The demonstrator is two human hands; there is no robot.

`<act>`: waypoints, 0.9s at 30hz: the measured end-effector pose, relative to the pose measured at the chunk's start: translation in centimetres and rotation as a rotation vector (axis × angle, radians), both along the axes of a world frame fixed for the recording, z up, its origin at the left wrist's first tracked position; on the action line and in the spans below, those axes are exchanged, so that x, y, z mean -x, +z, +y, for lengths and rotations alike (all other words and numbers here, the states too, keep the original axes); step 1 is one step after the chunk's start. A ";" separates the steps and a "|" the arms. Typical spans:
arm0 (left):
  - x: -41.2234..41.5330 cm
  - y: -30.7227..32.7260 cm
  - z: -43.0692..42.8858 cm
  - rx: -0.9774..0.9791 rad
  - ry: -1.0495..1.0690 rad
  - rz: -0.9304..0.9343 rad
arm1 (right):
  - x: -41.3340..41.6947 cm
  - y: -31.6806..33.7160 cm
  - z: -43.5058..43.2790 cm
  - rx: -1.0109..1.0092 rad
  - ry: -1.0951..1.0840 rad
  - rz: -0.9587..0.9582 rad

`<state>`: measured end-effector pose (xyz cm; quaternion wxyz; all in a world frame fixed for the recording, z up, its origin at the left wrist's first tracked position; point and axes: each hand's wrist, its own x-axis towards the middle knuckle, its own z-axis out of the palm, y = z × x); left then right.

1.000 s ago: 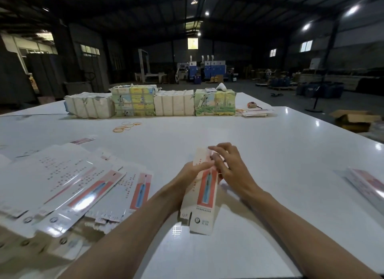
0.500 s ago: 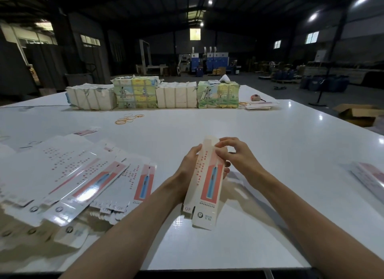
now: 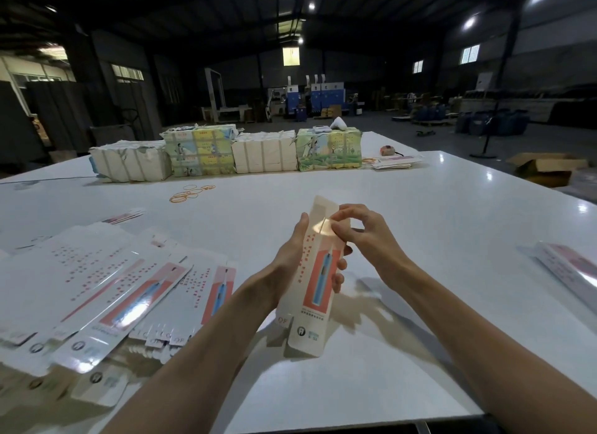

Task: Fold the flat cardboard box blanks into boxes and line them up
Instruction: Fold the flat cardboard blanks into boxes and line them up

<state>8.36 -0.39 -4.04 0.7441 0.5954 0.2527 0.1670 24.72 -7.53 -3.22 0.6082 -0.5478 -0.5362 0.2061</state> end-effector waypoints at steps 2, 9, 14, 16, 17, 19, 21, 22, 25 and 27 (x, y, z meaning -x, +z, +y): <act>0.2 0.3 0.1 -0.013 -0.041 -0.003 | 0.0 0.2 0.0 -0.023 -0.013 -0.029; 0.6 0.1 -0.2 -0.006 -0.104 -0.027 | -0.2 0.6 0.0 0.019 -0.009 -0.226; 0.6 0.4 -0.5 -0.050 -0.133 0.007 | -0.5 1.0 -0.4 0.002 -0.027 -0.251; 0.5 0.6 -0.5 -0.038 -0.154 0.000 | -0.6 1.2 -0.6 0.009 0.010 -0.150; 0.4 0.6 -0.5 -0.027 -0.139 -0.002 | -0.7 1.4 -0.6 0.010 0.038 -0.102; -0.2 0.6 -0.7 -0.007 -0.054 0.009 | -0.8 1.7 -0.6 -0.009 0.090 -0.029; -0.7 0.4 -1.0 0.020 -0.029 -0.010 | -0.9 1.8 -0.5 -0.031 0.124 0.015; -0.9 0.2 -1.1 0.044 -0.044 -0.032 | -0.8 1.7 -0.4 -0.039 0.130 0.032; -0.8 -0.1 -1.1 0.166 -0.084 -0.181 | -0.5 0.8 -0.2 -0.078 0.092 0.063; -0.6 -0.1 -0.6 0.248 -0.046 -0.323 | 0.3 0.3 -0.2 -0.046 0.109 0.095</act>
